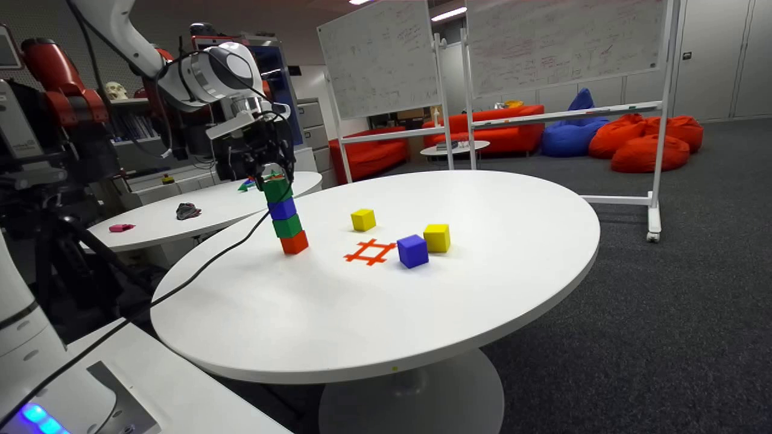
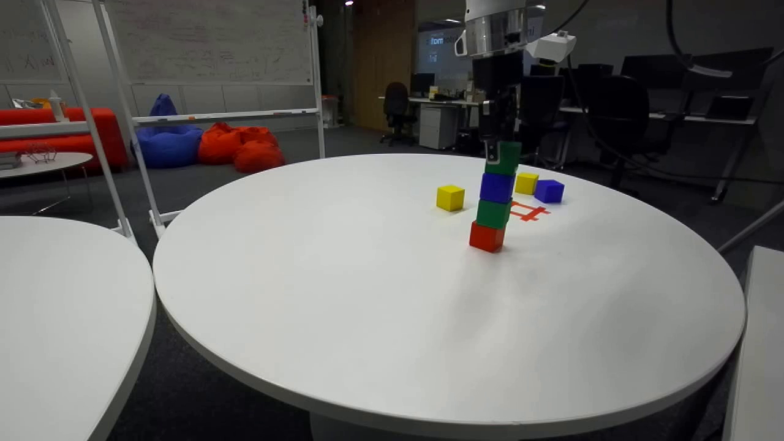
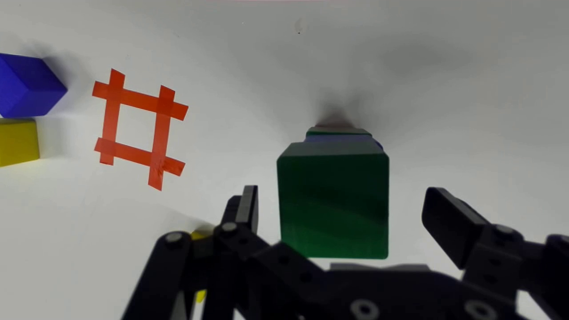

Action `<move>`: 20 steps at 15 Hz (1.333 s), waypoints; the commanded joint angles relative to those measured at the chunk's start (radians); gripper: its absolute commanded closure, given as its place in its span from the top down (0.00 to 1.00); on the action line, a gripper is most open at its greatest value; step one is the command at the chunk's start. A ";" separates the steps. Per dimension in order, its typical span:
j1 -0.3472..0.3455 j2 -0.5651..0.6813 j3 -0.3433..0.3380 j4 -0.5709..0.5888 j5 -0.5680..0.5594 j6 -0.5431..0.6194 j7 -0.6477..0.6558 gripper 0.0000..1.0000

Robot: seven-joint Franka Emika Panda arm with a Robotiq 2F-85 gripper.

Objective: Unstack all the toy blocks then put the orange block in the marked zone

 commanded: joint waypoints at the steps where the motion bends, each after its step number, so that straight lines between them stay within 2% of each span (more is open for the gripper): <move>1: 0.002 0.000 -0.001 0.002 0.001 -0.003 0.000 1.00; 18: 0.003 -0.004 -0.001 -0.001 -0.005 -0.001 0.006 1.00; 19: 0.003 -0.005 -0.001 -0.004 -0.006 0.003 0.005 0.76; 20: 0.003 -0.005 -0.001 -0.005 -0.006 0.004 0.005 0.74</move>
